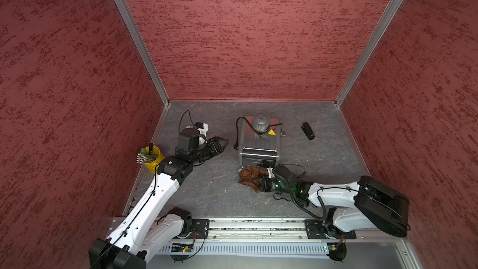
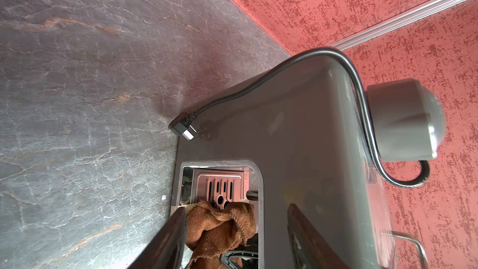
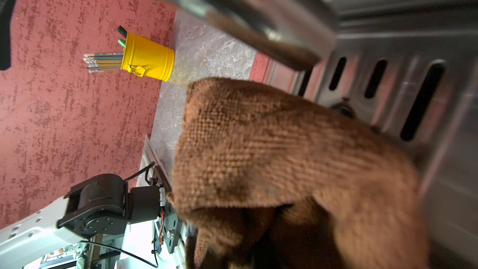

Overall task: Wipe the surface of a coffee machine
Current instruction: Wipe the dirt from the surface of the coffee machine.

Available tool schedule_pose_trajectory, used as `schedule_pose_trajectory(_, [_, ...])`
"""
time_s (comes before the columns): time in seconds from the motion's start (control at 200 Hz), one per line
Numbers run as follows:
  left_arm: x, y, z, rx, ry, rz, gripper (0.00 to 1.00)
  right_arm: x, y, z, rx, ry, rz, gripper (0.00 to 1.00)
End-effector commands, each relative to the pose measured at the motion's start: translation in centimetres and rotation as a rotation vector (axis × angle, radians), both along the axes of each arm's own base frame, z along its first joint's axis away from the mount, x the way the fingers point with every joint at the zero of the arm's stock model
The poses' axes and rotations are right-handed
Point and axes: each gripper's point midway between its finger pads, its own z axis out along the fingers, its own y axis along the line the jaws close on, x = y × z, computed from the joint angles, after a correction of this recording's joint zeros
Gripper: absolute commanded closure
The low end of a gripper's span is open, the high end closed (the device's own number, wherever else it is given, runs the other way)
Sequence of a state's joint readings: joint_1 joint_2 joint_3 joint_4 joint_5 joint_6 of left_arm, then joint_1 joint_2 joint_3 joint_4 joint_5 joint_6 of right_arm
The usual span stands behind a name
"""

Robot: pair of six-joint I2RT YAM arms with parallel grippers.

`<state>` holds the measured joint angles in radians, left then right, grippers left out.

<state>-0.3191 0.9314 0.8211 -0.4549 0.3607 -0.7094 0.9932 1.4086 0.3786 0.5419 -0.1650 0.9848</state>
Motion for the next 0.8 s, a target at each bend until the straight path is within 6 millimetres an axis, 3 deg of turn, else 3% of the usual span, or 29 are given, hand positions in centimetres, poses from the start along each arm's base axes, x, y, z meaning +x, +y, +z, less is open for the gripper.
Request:
schedule_pose_trajectory(0.0, [-0.3,0.2,-0.3,0.005,-0.004,-0.005,0.38,0.1,1.6,1.5,0.061,-0.007,0.025,1.00])
schedule_pose_trajectory(0.09, [-0.3,0.2,-0.4,0.007,-0.001,-0.004,0.38,0.1,1.2,0.8,0.048,0.016,0.005,1.00])
schedule_pose_trajectory(0.391, [0.2,-0.4,-0.6,-0.026,0.004,-0.009,0.38,1.1,-2.0,1.7,0.026,-0.036,-0.138,1.00])
schedule_pose_trajectory(0.636, [0.4,-0.7,-0.4,-0.026,0.004,-0.015,0.38,2.8,-4.0,5.6,0.042,-0.188,-0.229,1.00])
schedule_pose_trajectory(0.797, [0.2,-0.6,-0.3,-0.023,0.000,-0.014,0.38,2.8,-5.1,8.3,0.092,-0.300,-0.243,1.00])
